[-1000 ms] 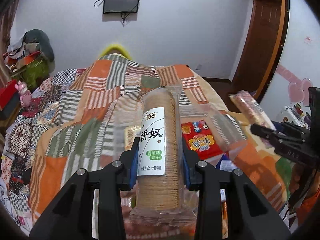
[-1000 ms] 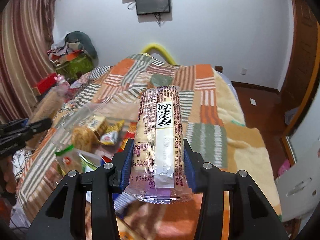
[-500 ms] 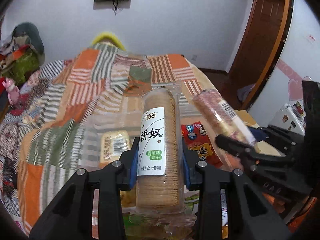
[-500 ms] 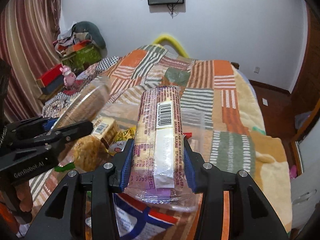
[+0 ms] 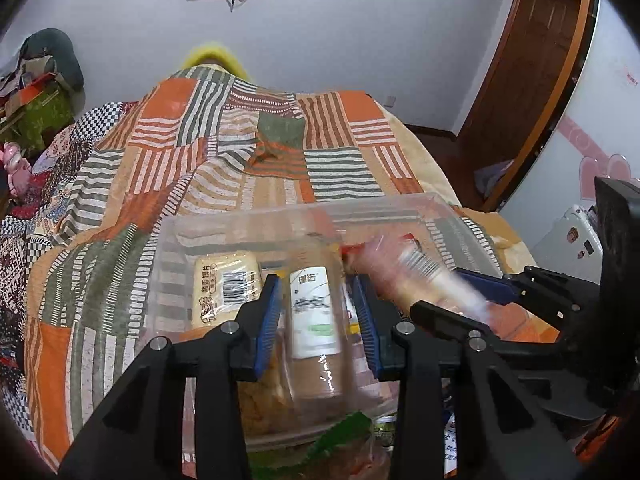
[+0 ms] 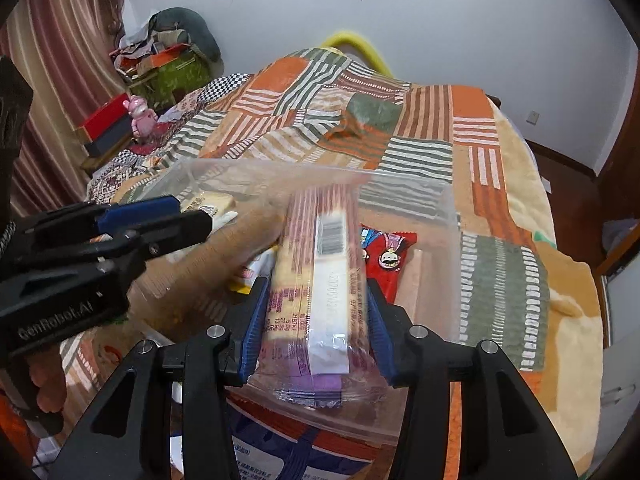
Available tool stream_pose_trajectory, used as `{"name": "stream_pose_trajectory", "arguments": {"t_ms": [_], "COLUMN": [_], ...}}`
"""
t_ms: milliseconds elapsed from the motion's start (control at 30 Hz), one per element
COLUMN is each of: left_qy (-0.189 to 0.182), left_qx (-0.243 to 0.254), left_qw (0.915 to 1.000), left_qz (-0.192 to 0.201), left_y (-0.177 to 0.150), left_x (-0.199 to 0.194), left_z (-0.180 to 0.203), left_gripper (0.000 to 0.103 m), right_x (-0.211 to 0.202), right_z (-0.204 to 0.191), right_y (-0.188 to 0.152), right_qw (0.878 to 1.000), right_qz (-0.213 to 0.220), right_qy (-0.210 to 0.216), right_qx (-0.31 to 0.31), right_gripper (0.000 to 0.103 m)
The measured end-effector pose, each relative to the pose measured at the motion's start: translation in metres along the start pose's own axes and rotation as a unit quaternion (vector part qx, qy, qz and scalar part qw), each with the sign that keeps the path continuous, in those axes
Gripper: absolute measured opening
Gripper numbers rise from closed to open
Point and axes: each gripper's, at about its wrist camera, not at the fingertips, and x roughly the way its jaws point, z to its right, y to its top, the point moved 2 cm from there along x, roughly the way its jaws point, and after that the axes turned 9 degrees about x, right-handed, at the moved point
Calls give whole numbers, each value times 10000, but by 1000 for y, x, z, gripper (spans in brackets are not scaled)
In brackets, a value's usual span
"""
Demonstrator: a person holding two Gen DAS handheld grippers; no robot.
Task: Organize snacks
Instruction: 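Carry both rolls over the clear box and release them inside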
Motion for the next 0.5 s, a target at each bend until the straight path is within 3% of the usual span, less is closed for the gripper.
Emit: {"name": "stream_pose_trajectory", "arguments": {"t_ms": [367,500], "left_qy": [140,217], "left_qx": [231,271], "left_qw": [9993,9987], "left_qz": [267,360], "left_y": [-4,-15], "left_x": [-48,-76], "left_z": [14,16], "left_gripper": [39,45], "right_x": [-47,-68], "right_z": [0,4], "right_y": [-1,-8], "right_qw": [9988,9981], "right_qz": [474,617], "right_qy": [-28,-12], "right_qx": [-98,-77], "right_gripper": [45,47]}}
